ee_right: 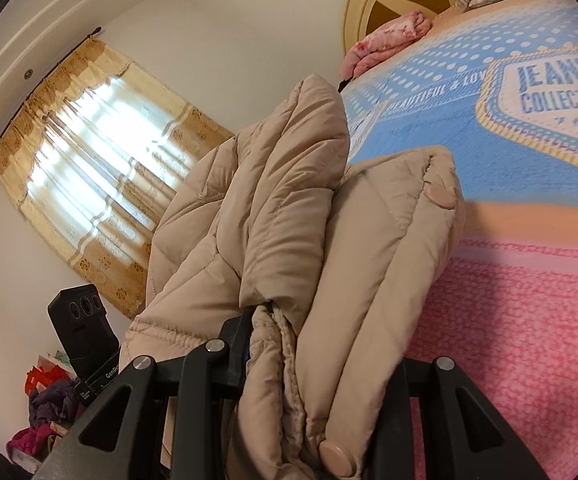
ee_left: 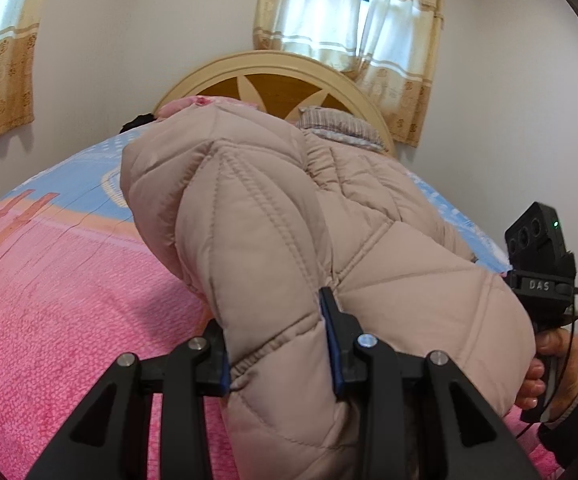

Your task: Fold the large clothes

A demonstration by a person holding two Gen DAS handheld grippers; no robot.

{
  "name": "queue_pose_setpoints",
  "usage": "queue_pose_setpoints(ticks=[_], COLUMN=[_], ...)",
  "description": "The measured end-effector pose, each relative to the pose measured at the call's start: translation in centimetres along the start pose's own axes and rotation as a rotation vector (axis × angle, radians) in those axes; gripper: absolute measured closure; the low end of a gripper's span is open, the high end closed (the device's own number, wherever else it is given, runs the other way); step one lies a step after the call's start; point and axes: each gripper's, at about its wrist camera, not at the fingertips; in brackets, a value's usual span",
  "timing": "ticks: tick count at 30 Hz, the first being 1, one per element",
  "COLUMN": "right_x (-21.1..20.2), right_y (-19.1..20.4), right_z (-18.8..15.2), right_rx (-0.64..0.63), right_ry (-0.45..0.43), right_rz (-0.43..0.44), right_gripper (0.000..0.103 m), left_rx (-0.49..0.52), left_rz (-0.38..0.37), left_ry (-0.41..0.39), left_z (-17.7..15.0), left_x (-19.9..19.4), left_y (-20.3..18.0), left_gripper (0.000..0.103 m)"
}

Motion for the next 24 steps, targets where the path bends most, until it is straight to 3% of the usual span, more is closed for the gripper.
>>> queue_pose_setpoints(ticks=[3, 8, 13, 18, 24], right_x=[1.5, 2.9, 3.3, 2.5, 0.1], right_y=[-0.7, -2.5, -3.4, -3.3, -1.6], right_z=[-0.4, -1.3, -1.8, -1.9, -1.7], right_rx=[0.008, 0.047, 0.062, 0.043, 0.002], right_ry=[0.025, 0.065, 0.081, 0.062, 0.022], right_rz=[-0.020, -0.037, -0.060, -0.108, -0.168], right_gripper=[0.072, 0.072, 0.061, 0.046, 0.039], left_rx=[-0.028, -0.080, -0.069, 0.004, 0.103], left_rz=[0.036, 0.076, 0.128, 0.190, 0.237], left_ry=[0.030, 0.050, 0.051, 0.036, -0.020], left_z=[-1.0, -2.8, -3.8, -3.3, -2.1], left_x=[0.6, 1.4, 0.8, -0.7, -3.9], left_y=[1.3, 3.3, 3.7, 2.7, 0.4], left_gripper=[0.061, 0.037, 0.014, 0.007, 0.005])
Point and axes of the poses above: each gripper's, at about its wrist camera, not at the fingertips, and x roughly the way its jaws point, y to its left, z to its top, and after that the axes turned 7 degrees about -y, right-handed
